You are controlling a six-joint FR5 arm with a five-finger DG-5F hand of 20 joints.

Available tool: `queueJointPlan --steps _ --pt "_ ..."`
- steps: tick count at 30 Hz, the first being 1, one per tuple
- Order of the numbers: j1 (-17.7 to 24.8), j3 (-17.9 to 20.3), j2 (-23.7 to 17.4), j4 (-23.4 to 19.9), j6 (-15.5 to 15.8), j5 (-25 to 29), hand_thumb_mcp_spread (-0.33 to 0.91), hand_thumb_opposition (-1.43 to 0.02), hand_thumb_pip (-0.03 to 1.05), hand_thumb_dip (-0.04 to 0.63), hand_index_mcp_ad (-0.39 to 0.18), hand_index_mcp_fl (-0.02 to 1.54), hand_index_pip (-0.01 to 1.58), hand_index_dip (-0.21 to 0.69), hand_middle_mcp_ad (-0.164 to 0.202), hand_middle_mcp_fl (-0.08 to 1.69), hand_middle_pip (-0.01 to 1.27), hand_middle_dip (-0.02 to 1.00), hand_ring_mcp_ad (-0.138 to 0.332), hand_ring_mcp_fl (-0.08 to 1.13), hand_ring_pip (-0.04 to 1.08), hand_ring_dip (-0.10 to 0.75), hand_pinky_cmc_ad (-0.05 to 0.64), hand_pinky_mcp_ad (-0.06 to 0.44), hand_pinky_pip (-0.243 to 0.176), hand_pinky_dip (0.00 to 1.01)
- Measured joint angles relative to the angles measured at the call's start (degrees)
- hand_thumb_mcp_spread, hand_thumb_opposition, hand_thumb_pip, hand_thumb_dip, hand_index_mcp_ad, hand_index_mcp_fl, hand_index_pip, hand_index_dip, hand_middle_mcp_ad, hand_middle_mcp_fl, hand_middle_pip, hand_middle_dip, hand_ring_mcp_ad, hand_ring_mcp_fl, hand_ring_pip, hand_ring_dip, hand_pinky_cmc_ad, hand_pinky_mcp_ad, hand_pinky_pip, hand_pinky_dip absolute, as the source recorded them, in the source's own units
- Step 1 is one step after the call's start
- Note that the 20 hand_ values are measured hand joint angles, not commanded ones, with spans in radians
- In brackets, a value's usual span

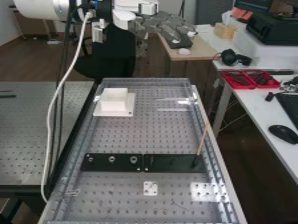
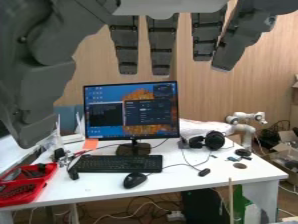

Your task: Grab the drill bit and place it in the clear container

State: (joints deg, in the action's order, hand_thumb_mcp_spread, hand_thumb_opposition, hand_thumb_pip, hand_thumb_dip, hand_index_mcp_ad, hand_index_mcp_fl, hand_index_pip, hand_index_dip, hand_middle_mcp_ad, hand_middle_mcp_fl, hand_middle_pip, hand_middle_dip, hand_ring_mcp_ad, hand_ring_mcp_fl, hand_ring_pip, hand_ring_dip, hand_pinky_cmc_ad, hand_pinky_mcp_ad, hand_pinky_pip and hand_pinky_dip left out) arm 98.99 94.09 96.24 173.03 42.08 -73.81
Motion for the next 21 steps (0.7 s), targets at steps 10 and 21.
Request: queueJointPlan --steps 10,21 --pt "-6.2 0.6 -1.9 1.6 0.5 -6.8 0.18 -0.65 0.46 0.051 -0.065 0.27 0.09 0.297 0.075 0.21 0.11 0.22 0.229 0.01 0.09 0.054 0.281 0.168 -0.11 0.45" --pt "-11.4 0.5 -3.8 3.8 4.2 -12.0 0.17 -0.65 0.45 0.023 -0.065 0.29 0.09 0.248 0.073 0.21 0.11 0.22 0.232 0.01 0.1 0.051 0.281 0.169 -0.108 0.44"
